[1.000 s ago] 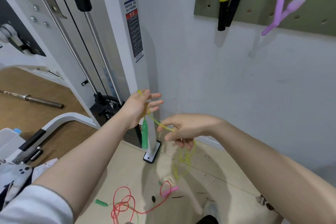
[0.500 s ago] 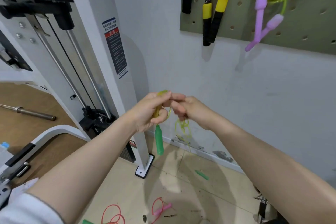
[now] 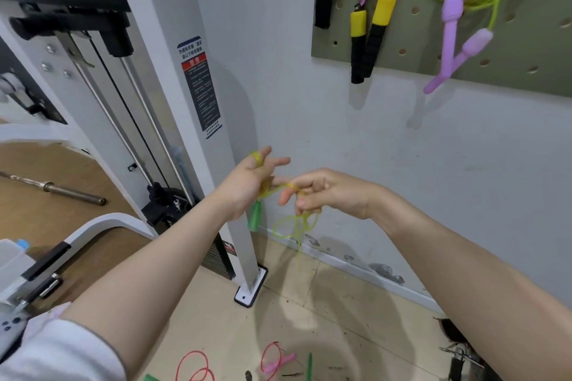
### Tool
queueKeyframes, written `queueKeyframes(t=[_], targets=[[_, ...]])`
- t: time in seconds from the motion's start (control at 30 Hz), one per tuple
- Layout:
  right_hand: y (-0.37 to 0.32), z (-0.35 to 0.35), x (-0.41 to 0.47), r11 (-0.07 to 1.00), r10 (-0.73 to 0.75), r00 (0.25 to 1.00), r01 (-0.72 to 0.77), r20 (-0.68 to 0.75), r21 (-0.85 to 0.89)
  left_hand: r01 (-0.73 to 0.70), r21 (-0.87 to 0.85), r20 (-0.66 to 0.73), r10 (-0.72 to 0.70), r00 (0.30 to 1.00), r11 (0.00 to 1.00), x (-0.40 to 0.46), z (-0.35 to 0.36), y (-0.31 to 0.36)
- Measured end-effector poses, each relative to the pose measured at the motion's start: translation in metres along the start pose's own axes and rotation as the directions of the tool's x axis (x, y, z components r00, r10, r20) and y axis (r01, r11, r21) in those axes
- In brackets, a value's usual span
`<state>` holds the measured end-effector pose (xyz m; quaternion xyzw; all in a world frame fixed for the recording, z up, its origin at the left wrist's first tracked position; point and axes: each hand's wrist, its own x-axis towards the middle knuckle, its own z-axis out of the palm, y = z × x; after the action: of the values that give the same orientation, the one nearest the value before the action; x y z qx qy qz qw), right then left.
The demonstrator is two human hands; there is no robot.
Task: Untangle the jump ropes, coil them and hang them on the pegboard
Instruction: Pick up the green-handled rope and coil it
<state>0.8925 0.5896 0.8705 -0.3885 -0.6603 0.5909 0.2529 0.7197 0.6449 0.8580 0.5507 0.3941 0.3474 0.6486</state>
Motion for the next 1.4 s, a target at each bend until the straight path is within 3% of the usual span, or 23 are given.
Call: queueKeyframes(t=[0.13,0.23,0.3,0.33,0.37,0.4,0.47,0.5,0.57,0.63,0.77,0.83,0.9,0.97,1.0,1.07,1.13,1.17,1.23,1.3,1.33,1.4], targets=[[0.012,-0.001,0.007,0.993,0.055,0.968,-0.029,-0.243,0.112,-0.033,0.36,0.125,-0.013,0.992,0.932,-0.015,-0.002,0.009],[0.02,0.005,0.019,0.963,0.035,0.878,-0.158,-0.477,-0.219,-0.092,0.627,0.202,-0.048,0.978,0.773,-0.024,-0.011,0.011],[0.025,0.007,0.026,0.811,-0.015,0.885,-0.262,-0.465,-0.523,-0.184,0.794,0.244,-0.027,0.969,0.579,-0.031,-0.017,0.01],[0.027,0.01,0.028,0.737,-0.029,0.883,-0.297,-0.468,-0.608,-0.202,0.819,0.236,0.005,0.972,0.537,-0.032,-0.02,0.008],[0.029,0.011,0.03,0.709,-0.045,0.865,-0.324,-0.499,-0.626,-0.19,0.793,0.203,0.042,0.978,0.579,-0.035,-0.024,0.006],[0.032,0.014,0.031,0.728,-0.056,0.836,-0.341,-0.547,-0.595,-0.159,0.706,0.151,0.072,0.986,0.69,-0.038,-0.028,0.004],[0.039,0.02,0.033,0.811,-0.071,0.767,-0.328,-0.638,-0.485,-0.108,0.418,0.032,0.104,0.994,0.902,-0.042,-0.039,0.0],[0.043,0.024,0.034,0.874,-0.048,0.744,-0.292,-0.667,-0.388,-0.102,0.297,-0.007,0.109,0.994,0.95,-0.044,-0.044,0.0],[0.045,0.036,0.036,0.984,0.106,0.738,-0.176,-0.666,-0.039,-0.133,0.136,-0.092,0.146,0.985,0.982,-0.047,-0.051,-0.001],[0.045,0.048,0.037,0.953,0.268,0.758,-0.116,-0.595,0.281,-0.171,0.039,-0.248,0.176,0.953,0.984,-0.049,-0.057,0.0],[0.048,0.061,0.04,0.951,0.308,0.72,-0.207,-0.622,0.232,-0.12,-0.049,-0.458,0.085,0.885,0.992,-0.052,-0.076,-0.001],[0.045,0.067,0.041,0.959,0.25,0.809,-0.13,-0.532,0.253,0.006,-0.162,-0.396,-0.07,0.916,0.987,-0.055,-0.082,-0.004],[0.035,0.072,0.043,0.929,0.147,0.9,0.018,-0.411,0.37,0.216,-0.185,-0.211,-0.253,0.944,0.959,-0.059,-0.089,-0.008],[0.021,0.074,0.047,0.854,0.082,0.901,0.156,-0.425,0.496,0.392,-0.138,0.044,-0.389,0.92,0.91,-0.064,-0.096,-0.011],[0.015,0.072,0.051,0.84,0.098,0.86,0.199,-0.501,0.505,0.439,-0.128,0.198,-0.411,0.89,0.889,-0.069,-0.099,-0.011],[0.011,0.065,0.057,0.911,0.169,0.704,0.156,-0.689,0.383,0.441,-0.167,0.47,-0.322,0.822,0.882,-0.075,-0.103,-0.01],[0.021,0.062,0.061,0.977,0.198,0.586,-0.055,-0.786,0.206,0.381,-0.278,0.637,-0.128,0.76,0.882,-0.08,-0.104,-0.006],[0.027,0.066,0.062,0.977,0.203,0.593,-0.178,-0.78,0.119,0.346,-0.345,0.661,-0.035,0.75,0.873,-0.083,-0.103,-0.002],[0.04,0.084,0.064,0.924,0.209,0.697,-0.37,-0.686,-0.094,0.26,-0.488,0.556,0.068,0.828,0.833,-0.084,-0.099,0.005],[0.042,0.11,0.064,0.861,0.281,0.83,-0.44,-0.482,-0.256,0.162,-0.582,0.319,0.04,0.947,0.797,-0.078,-0.095,0.009],[0.036,0.124,0.062,0.846,0.357,0.872,-0.454,-0.335,-0.281,0.11,-0.579,0.205,0.014,0.979,0.808,-0.073,-0.095,0.008],[0.016,0.143,0.058,0.84,0.466,0.883,-0.46,-0.052,-0.287,0.046,-0.43,0.028,-0.038,0.999,0.902,-0.063,-0.099,-0.002]])
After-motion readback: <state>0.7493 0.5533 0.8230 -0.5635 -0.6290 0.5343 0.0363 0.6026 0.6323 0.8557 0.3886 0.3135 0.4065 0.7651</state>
